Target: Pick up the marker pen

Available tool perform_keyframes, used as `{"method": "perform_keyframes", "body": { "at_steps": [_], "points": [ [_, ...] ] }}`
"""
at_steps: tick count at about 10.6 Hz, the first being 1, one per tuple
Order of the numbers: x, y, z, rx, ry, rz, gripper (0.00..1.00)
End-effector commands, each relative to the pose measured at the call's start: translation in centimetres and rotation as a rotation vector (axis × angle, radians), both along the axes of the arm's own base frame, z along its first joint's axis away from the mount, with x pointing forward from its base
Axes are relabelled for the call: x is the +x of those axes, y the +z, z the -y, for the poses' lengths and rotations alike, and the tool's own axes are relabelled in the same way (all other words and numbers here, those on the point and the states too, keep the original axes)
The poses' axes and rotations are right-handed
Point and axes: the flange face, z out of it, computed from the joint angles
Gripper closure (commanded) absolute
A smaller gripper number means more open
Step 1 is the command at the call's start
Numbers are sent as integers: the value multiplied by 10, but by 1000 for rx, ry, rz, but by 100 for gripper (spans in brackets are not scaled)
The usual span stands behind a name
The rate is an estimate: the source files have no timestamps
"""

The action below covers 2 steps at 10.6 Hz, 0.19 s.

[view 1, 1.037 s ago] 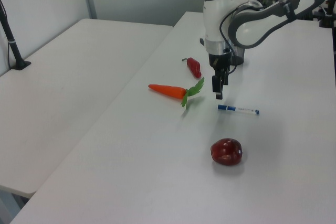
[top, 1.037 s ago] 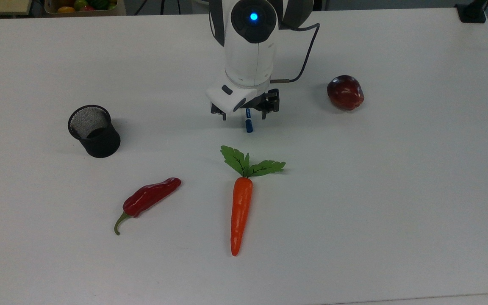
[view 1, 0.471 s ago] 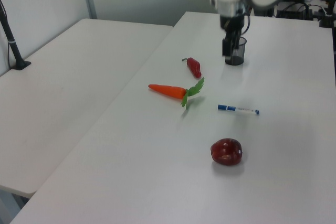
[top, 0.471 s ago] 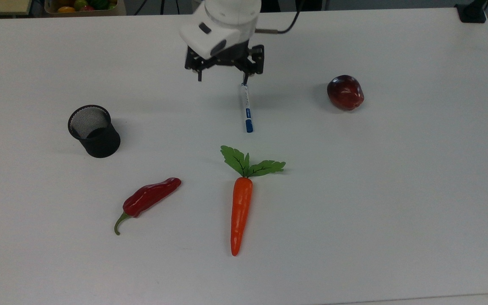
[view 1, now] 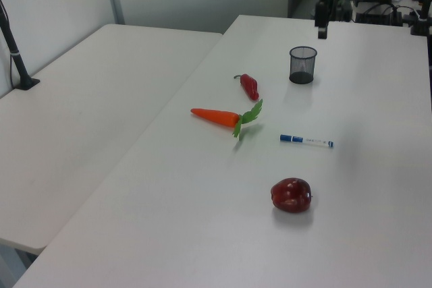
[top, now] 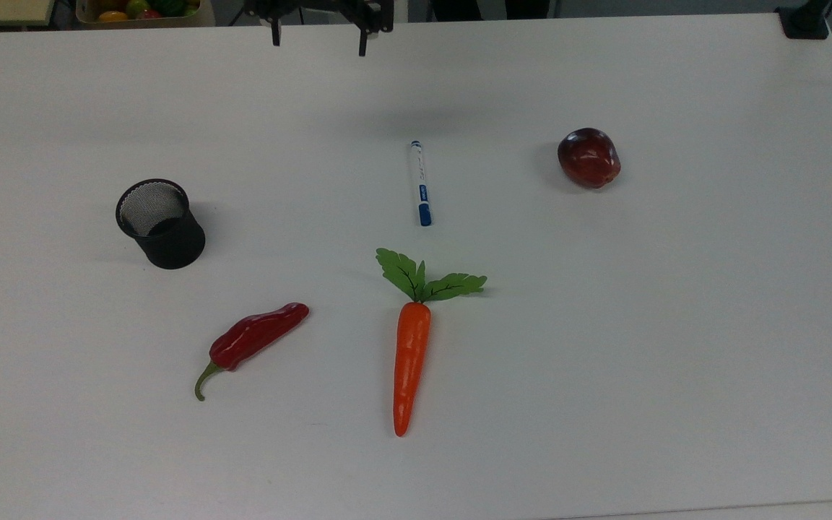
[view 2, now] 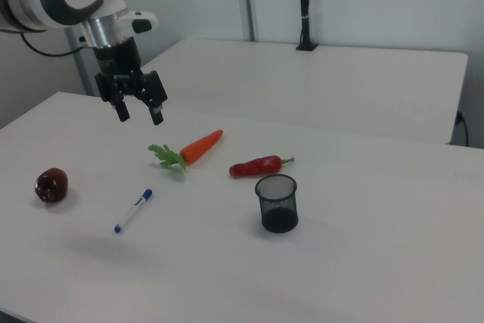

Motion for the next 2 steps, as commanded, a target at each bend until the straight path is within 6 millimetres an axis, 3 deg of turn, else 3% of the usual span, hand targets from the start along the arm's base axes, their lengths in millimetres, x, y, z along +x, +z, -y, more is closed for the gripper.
{"method": "perform_keyframes", "body": {
  "at_steps": [1,2],
  "points": [
    [-17,19,13,21,8,-2,0],
    [-16,22,16,23,1,0,0]
  ]
}}
